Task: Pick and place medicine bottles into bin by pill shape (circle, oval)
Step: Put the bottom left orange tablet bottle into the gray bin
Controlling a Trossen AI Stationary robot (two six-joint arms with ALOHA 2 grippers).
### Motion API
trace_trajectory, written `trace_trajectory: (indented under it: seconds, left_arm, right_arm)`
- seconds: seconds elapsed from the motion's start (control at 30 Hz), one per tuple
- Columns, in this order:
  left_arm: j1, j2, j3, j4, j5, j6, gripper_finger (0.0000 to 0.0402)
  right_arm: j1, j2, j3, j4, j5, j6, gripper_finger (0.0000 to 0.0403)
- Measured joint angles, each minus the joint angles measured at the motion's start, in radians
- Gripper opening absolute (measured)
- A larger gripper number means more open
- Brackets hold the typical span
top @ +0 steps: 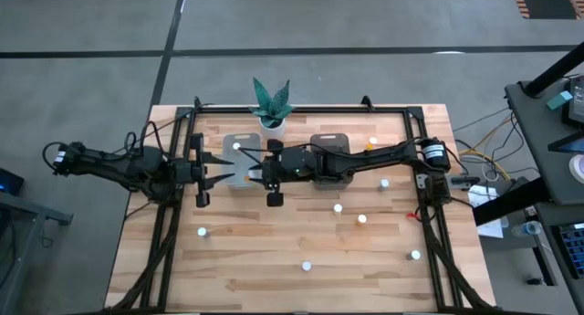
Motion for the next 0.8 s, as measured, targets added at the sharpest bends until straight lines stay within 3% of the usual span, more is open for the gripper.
trace_trajectory:
  seconds: [0.37, 0.7, 0.8]
  left_arm:
    - [0.000, 0.000, 0.000, 0.026, 0.000, 0.001, 0.0106]
    - [0.000, -0.016, -0.009, 0.017, 0.000, -0.025, 0.0106]
    - [0.000, -0.035, -0.023, 0.018, 0.000, -0.025, 0.0106]
  right_arm:
    - [-0.038, 0.040, 0.074, -0.006, -0.020, -0.022, 0.0116]
    - [-0.109, 0.335, 0.589, -0.426, -0.061, -0.102, 0.0116]
    - [-0.148, 0.393, 0.721, -0.574, -0.131, -0.088, 0.0115]
